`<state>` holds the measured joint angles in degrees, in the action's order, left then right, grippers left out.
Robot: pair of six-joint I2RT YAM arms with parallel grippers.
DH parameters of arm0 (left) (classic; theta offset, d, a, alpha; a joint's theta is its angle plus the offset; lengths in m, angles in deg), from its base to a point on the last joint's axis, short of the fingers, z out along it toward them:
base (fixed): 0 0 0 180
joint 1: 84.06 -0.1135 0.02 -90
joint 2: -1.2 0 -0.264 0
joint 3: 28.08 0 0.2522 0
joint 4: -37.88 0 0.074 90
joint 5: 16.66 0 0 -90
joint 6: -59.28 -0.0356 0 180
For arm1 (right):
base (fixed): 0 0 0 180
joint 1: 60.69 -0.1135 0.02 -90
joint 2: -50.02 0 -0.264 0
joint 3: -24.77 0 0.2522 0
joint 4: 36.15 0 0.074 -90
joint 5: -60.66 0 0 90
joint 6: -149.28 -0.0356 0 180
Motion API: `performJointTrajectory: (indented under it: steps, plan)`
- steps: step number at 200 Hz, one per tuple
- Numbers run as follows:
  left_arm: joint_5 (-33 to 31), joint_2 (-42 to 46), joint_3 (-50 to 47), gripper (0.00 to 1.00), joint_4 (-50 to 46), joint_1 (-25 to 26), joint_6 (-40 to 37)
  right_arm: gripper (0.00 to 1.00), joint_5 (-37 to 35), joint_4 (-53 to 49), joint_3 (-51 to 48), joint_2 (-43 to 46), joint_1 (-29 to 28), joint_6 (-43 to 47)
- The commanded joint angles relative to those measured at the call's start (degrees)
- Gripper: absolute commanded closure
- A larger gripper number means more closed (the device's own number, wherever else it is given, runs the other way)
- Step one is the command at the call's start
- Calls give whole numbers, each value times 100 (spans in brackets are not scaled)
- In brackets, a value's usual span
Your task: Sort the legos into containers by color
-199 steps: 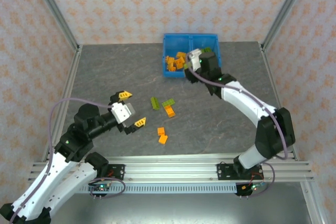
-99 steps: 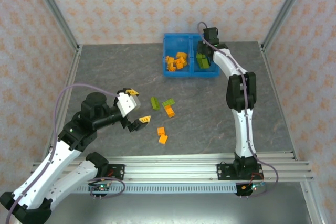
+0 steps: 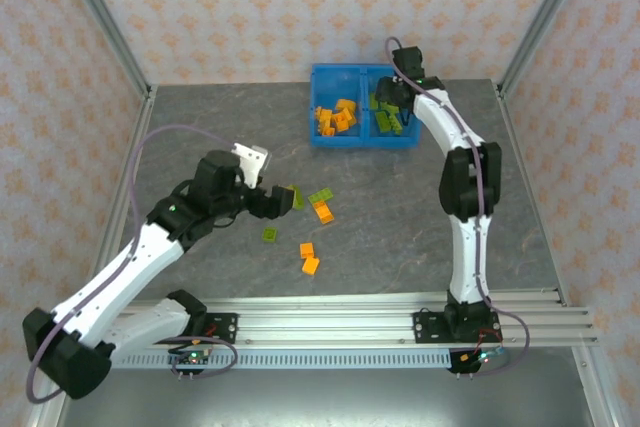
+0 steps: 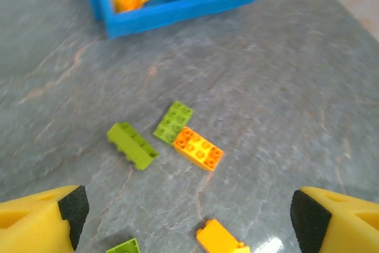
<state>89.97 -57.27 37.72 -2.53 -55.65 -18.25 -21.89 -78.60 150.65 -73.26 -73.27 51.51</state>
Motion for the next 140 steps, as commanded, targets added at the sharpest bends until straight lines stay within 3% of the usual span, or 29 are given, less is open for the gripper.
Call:
performJointTrajectory:
  steps: [1,33,64,96,140]
  plan:
    - [-1302,-593,134,11,-98,51,2126,46,616,708,-1372,1515,0,-604]
    - [-1670,-1830,428,12,-100,93,3094,41,1722,528,-2963,3440,-231,-930]
    - [-1064,-3199,1059,16,206,87,3474,31,2714,365,-4074,4754,-720,-1290]
    - [-791,-4213,1463,19,323,87,4058,25,2838,319,-4820,5461,-1273,-1826]
    - [-889,-4714,1609,23,245,94,4290,22,2919,-56,-4956,5673,-1556,-1856]
